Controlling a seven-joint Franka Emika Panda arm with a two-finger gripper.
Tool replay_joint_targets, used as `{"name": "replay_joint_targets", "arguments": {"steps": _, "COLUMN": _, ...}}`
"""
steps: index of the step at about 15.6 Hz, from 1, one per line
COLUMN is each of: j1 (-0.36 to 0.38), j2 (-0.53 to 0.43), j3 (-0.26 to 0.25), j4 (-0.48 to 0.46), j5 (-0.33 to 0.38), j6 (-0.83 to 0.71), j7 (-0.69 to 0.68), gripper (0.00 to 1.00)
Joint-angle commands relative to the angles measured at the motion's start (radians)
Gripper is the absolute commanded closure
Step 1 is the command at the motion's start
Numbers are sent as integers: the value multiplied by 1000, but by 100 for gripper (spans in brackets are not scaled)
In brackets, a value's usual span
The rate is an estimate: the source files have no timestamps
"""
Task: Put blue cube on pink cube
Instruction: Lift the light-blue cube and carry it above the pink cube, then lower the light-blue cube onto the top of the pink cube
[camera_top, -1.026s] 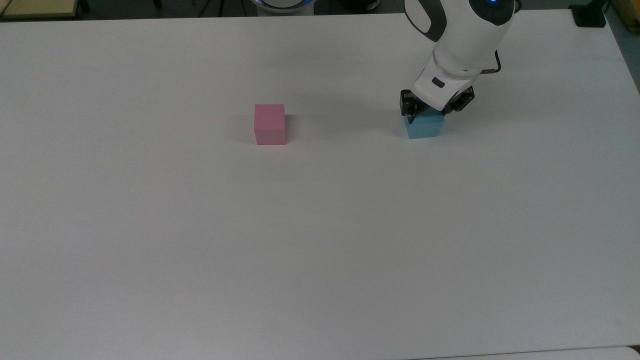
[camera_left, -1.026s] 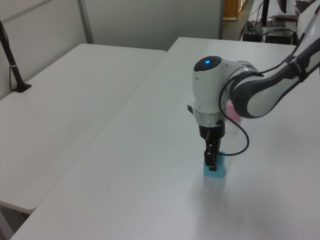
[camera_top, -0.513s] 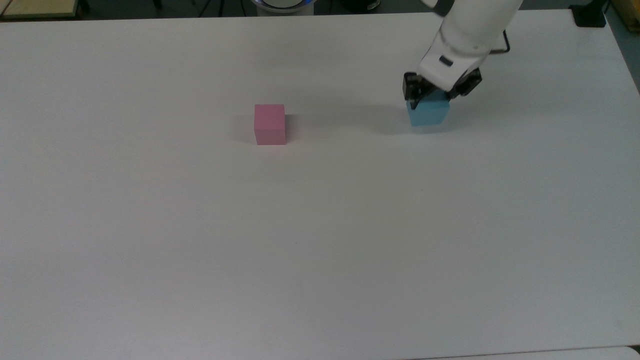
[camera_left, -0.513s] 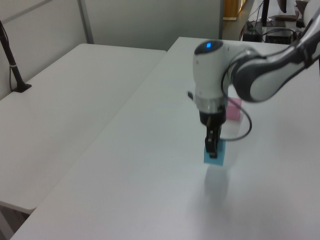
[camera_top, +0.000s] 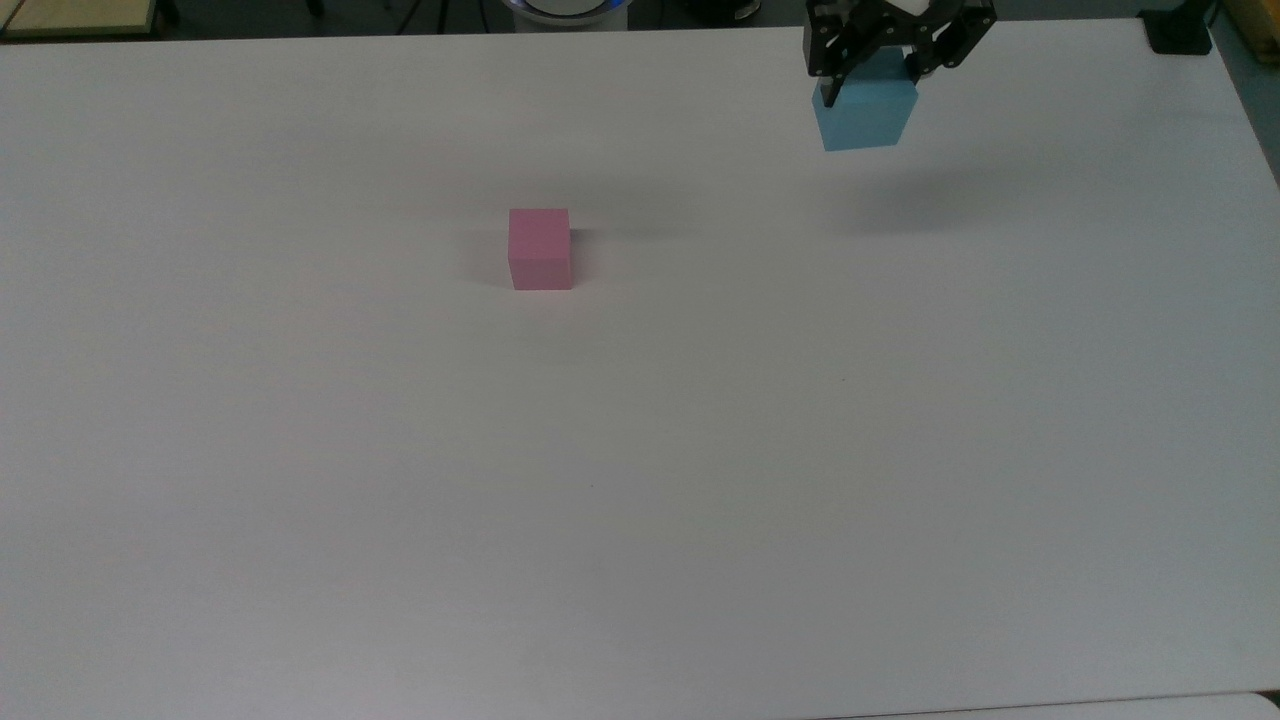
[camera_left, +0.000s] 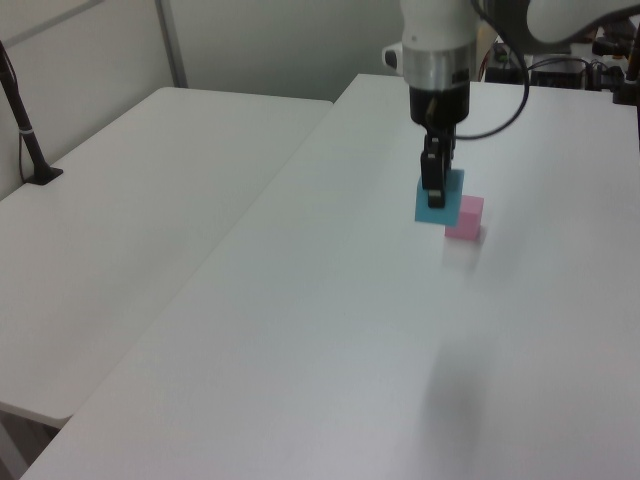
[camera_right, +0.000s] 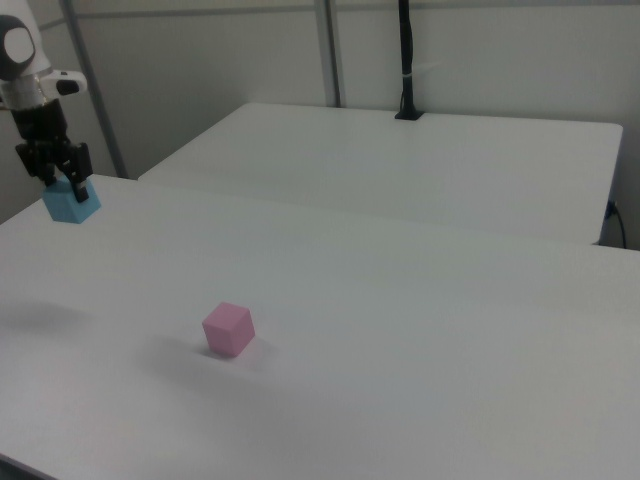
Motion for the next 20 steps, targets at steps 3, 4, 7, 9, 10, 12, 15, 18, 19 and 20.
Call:
{"name": "replay_joint_targets", "arguments": {"steps": 3, "j1": -115, "j2": 1, "j3": -12, "j4": 6, "j5": -7, "j6": -26, "j7": -102, "gripper": 90}}
{"name": "replay_joint_targets", "arguments": {"steps": 4, "j1": -142, "j2": 1, "j3": -20, "j4": -4, "j5": -7, "j6": -26, "j7": -127, "gripper": 90}}
{"name": "replay_joint_targets", "arguments": {"steps": 7, "j1": -248, "j2": -4, "j3": -34, "j4": -28, "j5": -7, "j6": -23, "j7": -217, "gripper": 89}}
{"name": "replay_joint_targets", "arguments": {"steps": 9, "j1": -311, "j2": -11, "j3": -34, "j4": -51, "j5": -7, "j6": -14, "j7": -250, "gripper": 88}}
{"name": "replay_joint_targets", "arguments": {"steps": 10, "j1": -330, "j2": -21, "j3": -34, "j4": -65, "j5": -7, "j6": -10, "j7": -259, "gripper": 88}}
{"name": "replay_joint_targets", "arguments": {"steps": 12, "j1": -347, "j2": -43, "j3": -34, "j4": -108, "j5": -7, "j6": 8, "j7": -279, "gripper": 87}}
{"name": "replay_joint_targets", "arguments": {"steps": 15, "j1": -354, "j2": -115, "j3": -34, "j4": -241, "j5": -8, "j6": 103, "j7": -280, "gripper": 86}}
{"name": "replay_joint_targets", "arguments": {"steps": 18, "j1": -374, "j2": -165, "j3": -30, "j4": -373, "j5": -13, "j6": 210, "j7": -282, "gripper": 86}}
{"name": "replay_joint_targets", "arguments": {"steps": 19, "j1": -385, "j2": -163, "j3": -30, "j4": -399, "j5": -15, "j6": 242, "j7": -282, "gripper": 86}}
{"name": "replay_joint_targets", "arguments": {"steps": 20, "j1": -399, "j2": -160, "j3": -30, "j4": -425, "j5": -16, "j6": 278, "j7": -282, "gripper": 86}}
